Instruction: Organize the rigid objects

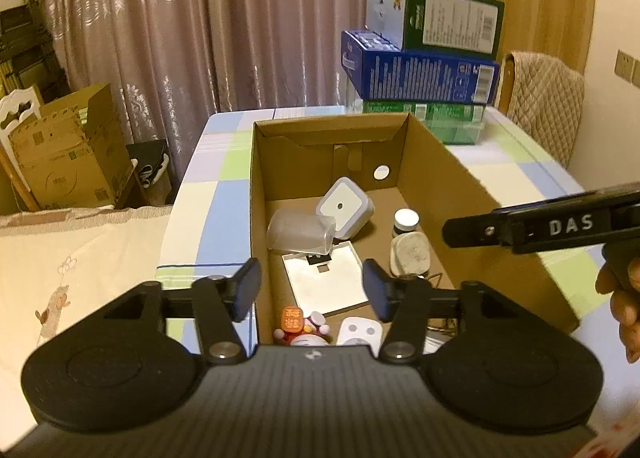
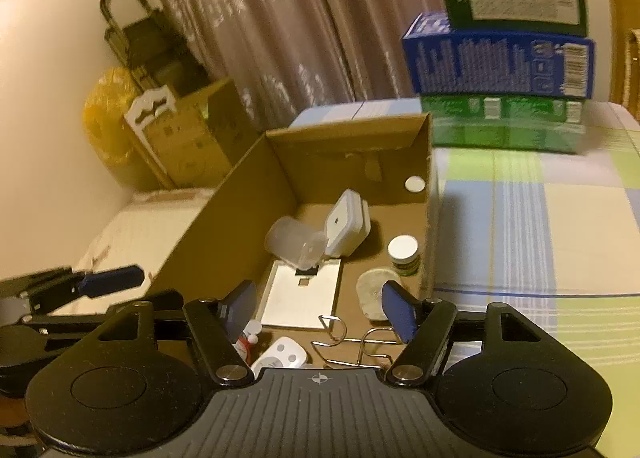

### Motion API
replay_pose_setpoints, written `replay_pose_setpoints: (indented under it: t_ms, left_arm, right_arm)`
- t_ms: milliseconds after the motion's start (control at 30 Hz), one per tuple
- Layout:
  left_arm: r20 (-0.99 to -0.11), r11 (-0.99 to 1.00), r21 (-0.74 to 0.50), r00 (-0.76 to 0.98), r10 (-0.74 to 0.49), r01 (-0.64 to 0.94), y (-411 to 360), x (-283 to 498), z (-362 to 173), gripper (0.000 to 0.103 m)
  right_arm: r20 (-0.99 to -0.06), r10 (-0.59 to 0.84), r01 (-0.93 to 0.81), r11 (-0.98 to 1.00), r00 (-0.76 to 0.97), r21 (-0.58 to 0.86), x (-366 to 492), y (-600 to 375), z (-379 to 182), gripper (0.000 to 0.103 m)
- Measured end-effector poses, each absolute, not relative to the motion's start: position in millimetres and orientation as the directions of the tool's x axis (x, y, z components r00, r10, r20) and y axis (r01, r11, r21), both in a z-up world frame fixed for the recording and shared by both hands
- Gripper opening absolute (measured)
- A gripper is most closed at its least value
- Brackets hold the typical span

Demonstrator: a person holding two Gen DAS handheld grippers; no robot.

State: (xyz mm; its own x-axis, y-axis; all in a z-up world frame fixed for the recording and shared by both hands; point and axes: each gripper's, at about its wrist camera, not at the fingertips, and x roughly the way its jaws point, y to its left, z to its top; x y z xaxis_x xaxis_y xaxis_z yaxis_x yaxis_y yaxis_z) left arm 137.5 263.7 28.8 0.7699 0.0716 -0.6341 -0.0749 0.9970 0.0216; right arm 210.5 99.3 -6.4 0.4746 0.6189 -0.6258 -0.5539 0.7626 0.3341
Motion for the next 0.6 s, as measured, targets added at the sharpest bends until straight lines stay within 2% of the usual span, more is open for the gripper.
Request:
replay_pose_setpoints:
  t_ms: [200, 433, 600]
  left_arm:
    - [-0.614, 0.993, -0.024, 0.785, 0.080, -0.119, 262, 113, 43, 0.080]
    - [-0.613, 0.986, -0.058, 0.785, 0.088, -0.156, 254, 78, 62, 0.092]
    - [-0.609, 0.986, -0.055, 0.788, 0.092, -0.158, 234, 50, 74, 0.101]
  right_arm:
    - [-0.589, 0.616, -0.511, 0.780, 0.523, 0.362, 183, 72, 15, 0.077]
    - [-0.593, 0.562, -0.451, 0.824, 0.577, 0.342, 144, 45, 37, 0.087]
    - [-0.618, 0.501, -0.437, 0.859, 0.606, 0.268, 113, 33, 46, 0.089]
